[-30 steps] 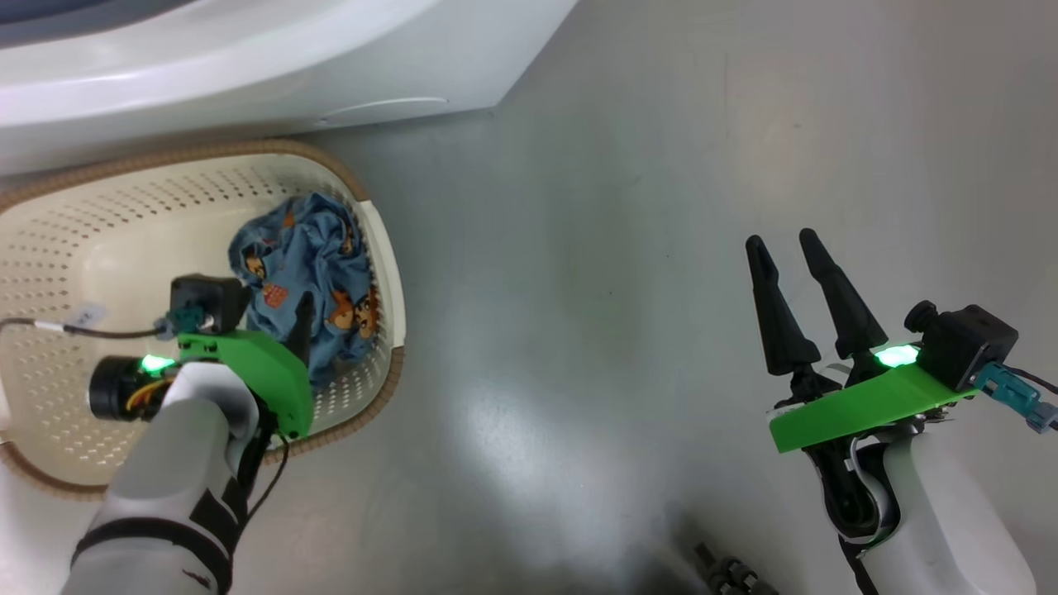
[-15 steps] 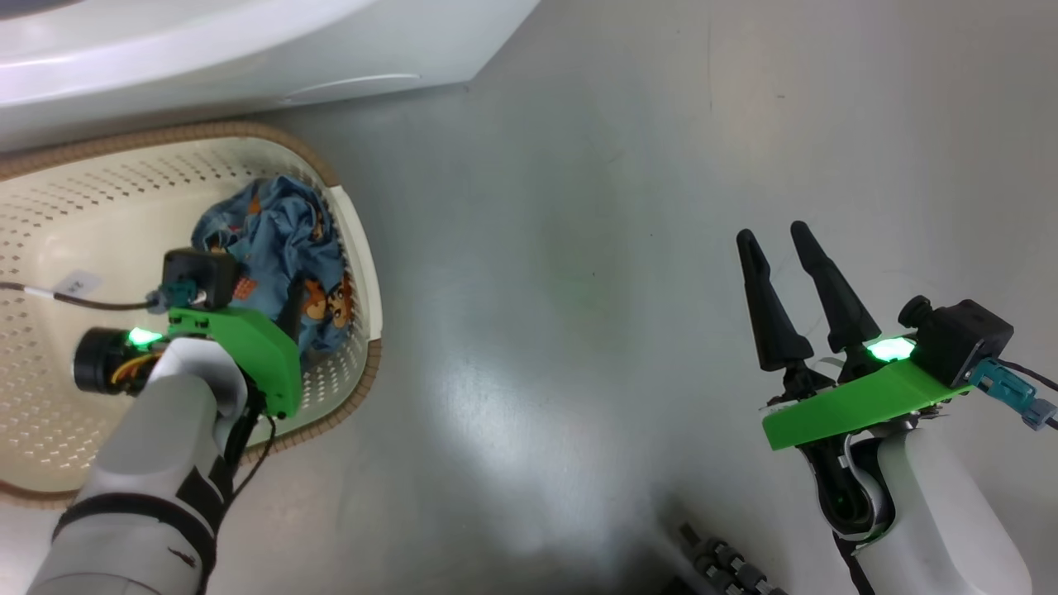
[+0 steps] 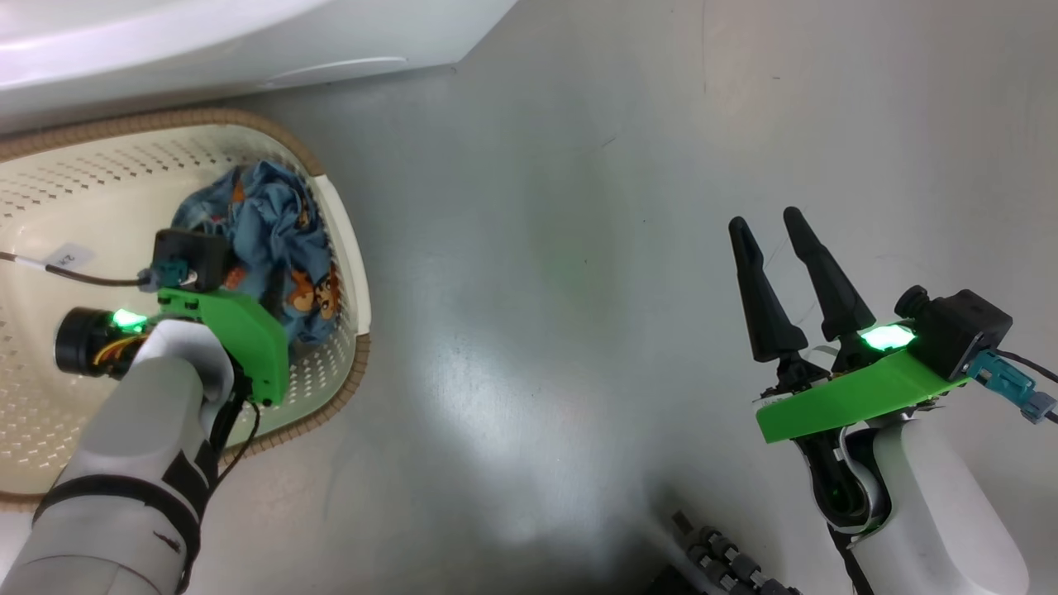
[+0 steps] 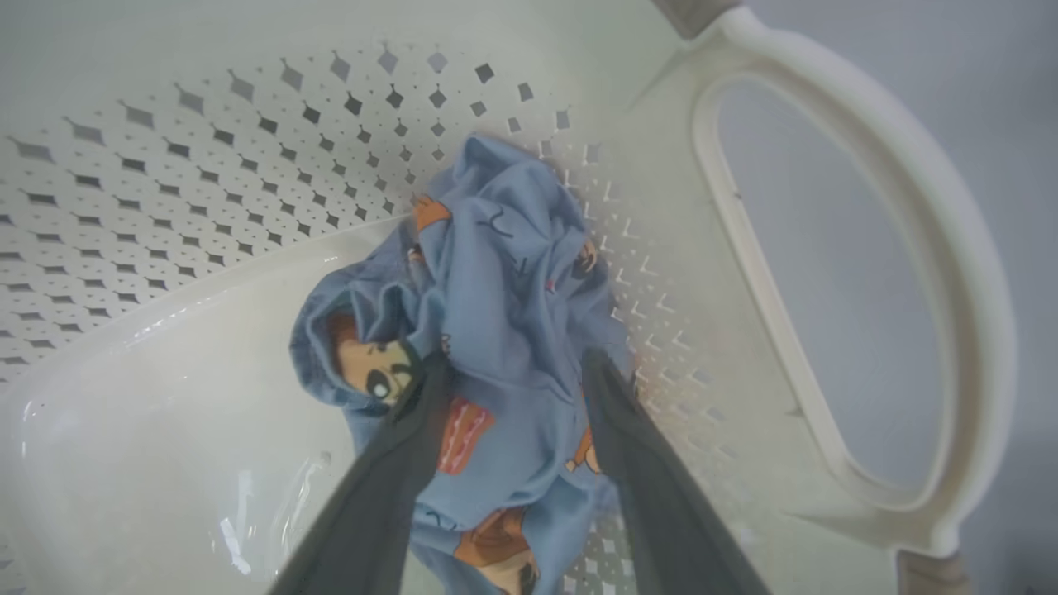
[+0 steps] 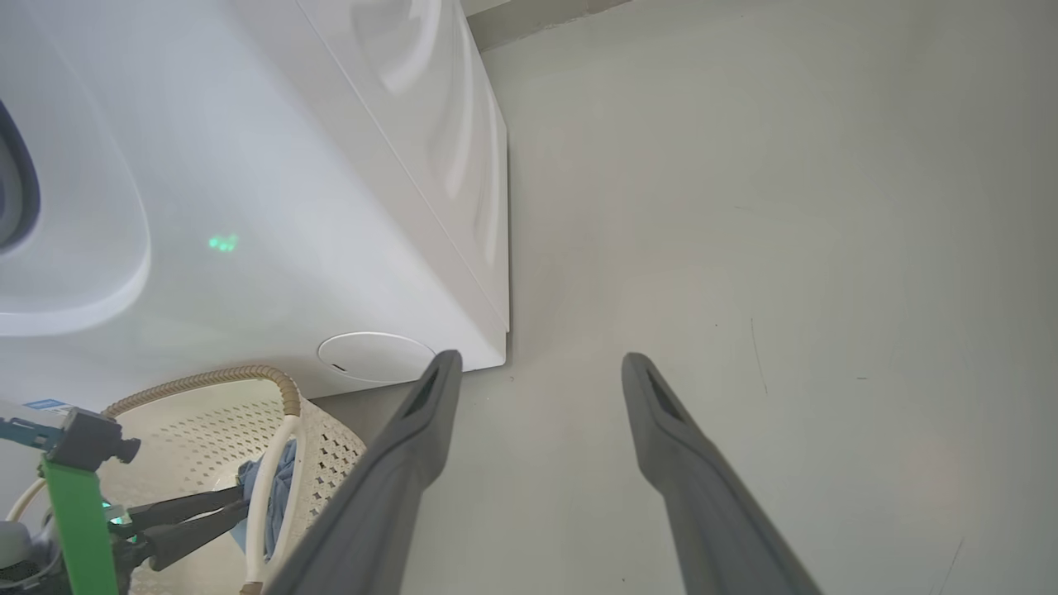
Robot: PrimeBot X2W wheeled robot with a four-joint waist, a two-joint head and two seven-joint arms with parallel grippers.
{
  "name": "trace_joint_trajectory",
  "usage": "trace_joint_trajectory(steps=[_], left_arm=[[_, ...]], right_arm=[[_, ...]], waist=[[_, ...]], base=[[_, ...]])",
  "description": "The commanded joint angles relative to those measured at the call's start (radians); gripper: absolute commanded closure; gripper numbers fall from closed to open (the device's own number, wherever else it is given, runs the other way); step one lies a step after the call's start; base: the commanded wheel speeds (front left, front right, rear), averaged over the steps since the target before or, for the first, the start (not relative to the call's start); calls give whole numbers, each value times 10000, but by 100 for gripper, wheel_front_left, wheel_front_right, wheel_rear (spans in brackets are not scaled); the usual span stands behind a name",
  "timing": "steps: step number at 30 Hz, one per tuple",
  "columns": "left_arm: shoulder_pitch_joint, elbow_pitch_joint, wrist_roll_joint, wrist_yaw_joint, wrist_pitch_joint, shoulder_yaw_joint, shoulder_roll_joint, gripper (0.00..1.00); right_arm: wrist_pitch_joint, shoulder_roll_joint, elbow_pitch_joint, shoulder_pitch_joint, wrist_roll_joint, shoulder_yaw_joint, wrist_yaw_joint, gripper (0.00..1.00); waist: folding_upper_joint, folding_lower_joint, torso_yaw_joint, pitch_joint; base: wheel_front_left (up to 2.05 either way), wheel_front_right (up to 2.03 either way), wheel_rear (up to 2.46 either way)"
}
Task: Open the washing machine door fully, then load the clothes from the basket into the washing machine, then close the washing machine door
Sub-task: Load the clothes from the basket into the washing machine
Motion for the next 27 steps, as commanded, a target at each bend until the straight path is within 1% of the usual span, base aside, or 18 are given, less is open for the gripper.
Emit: trace_joint_trajectory(steps=[1,2,3,15,21,23,27], left_arm=[[-5,-2,-175,-27,4,11,319,78],[-5,11,-221,-27,5,-55,329,92],[-4,24,-274,-27,5,-109,335,100],[61,47,-1013,-27,-104,-434,232,100],[480,-217,-1711,-27,-226,-100,156,100],[754,-738,-1871,-27,-235,203,237,100],[1315,-1462,-1823,-27,-238,775,298,100]], right_arm=[[-74,-42,-228,298,-70,184,16,0],[-74,-53,-231,305,-75,181,16,0],[-74,-64,-237,313,-82,179,16,0],[-74,-146,-224,366,-136,86,16,0],[-74,-182,-88,440,-115,43,16,0],[-74,-212,4,485,-93,49,16,0],[-74,-282,171,589,-74,57,16,0]], waist=[[0,0,-2,-19],[0,0,0,-38],[0,0,3,-54],[0,0,187,-348],[0,0,458,-976],[0,0,625,-1361],[0,0,858,-1952]], base=[[0,0,0],[0,0,0],[0,0,0],[0,0,0],[0,0,0],[0,0,0],[0,0,0]])
